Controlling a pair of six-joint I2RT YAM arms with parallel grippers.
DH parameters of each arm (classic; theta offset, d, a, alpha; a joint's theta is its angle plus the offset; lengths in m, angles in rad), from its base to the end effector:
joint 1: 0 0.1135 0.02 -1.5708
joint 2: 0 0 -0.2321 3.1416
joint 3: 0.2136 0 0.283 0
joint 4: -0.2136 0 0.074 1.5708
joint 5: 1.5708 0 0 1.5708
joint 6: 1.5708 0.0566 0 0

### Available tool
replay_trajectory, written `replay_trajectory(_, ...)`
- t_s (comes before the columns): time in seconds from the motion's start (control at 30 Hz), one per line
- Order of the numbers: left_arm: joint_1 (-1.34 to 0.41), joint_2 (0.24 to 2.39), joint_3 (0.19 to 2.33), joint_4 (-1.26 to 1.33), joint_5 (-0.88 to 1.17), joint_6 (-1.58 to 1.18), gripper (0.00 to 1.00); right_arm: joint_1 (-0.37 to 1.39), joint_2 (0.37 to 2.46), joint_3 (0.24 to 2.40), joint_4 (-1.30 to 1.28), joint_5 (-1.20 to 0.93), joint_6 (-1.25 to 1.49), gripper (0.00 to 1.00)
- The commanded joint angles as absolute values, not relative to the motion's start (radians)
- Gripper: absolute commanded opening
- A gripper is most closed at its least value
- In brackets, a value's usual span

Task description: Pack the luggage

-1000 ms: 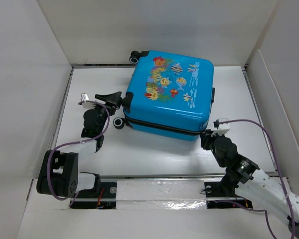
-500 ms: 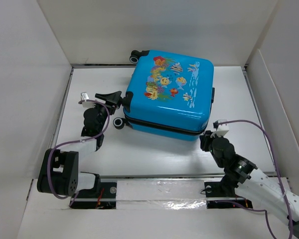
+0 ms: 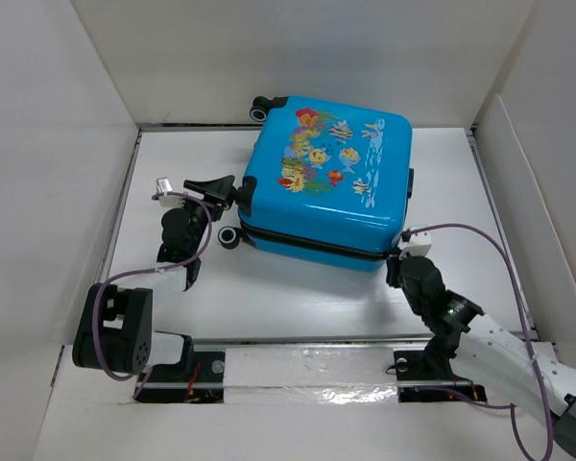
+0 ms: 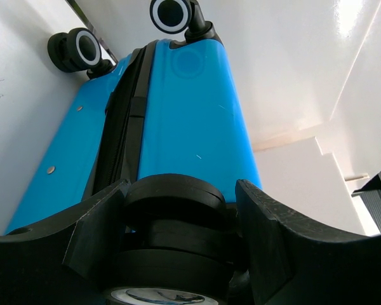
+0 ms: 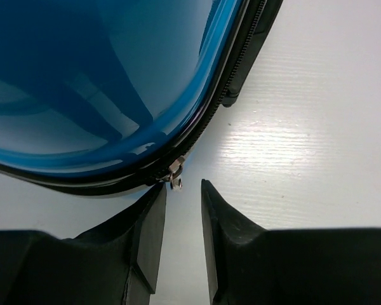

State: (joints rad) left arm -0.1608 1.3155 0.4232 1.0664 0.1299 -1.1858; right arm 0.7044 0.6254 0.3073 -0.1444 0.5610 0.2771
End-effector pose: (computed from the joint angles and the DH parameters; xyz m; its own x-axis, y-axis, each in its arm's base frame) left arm 0.3047 -0.0568 0.1830 -0.1996 -0.8986 -0.3907 0.2654 0.3342 -0.9044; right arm 0.1890 0.1211 0.1655 -0.3778 -0.0171 -0.9257 -0.0854 0.9962 0.0165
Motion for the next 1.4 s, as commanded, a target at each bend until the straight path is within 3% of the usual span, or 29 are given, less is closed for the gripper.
replay_trajectory(0.0, -0.169, 1.312, 0.456, 1.198, 0.189, -1.155, 0.0, 0.69, 0.65, 0.336, 0.024, 0.571, 0.207, 0.34)
replay_trajectory(0.17, -0.169, 1.328, 0.443, 1.203, 0.19, -1.152, 0.0, 0.681, 0.675, 0.319, 0.095, 0.561, 0.164, 0.26)
replay_trajectory(0.47, -0.169, 1.344, 0.419, 1.209, 0.195, -1.149, 0.0, 0.681, 0.699, 0.331, 0.143, 0.517, 0.106, 0.22)
replay_trajectory(0.6, -0.169, 1.341, 0.413, 1.209, 0.193, -1.146, 0.0, 0.681, 0.713, 0.344, 0.132, 0.485, 0.092, 0.15)
replay_trajectory(0.73, -0.169, 1.344, 0.403, 1.21, 0.19, -1.138, 0.0, 0.681, 0.71, 0.338, 0.129, 0.43, 0.091, 0.0)
replay_trajectory(0.93, -0.184, 1.342, 0.373, 1.206, 0.16, -1.102, 0.0, 0.719, 0.684, 0.321, 0.08, 0.258, 0.143, 0.0)
replay_trajectory(1.1, -0.202, 1.336, 0.338, 1.198, 0.129, -1.066, 0.0, 0.885, 0.693, 0.36, 0.015, 0.199, 0.222, 0.0)
replay_trajectory(1.37, -0.202, 1.361, 0.278, 1.25, 0.193, -1.081, 0.0, 0.968, 0.821, 0.575, -0.049, 0.153, 0.176, 0.0)
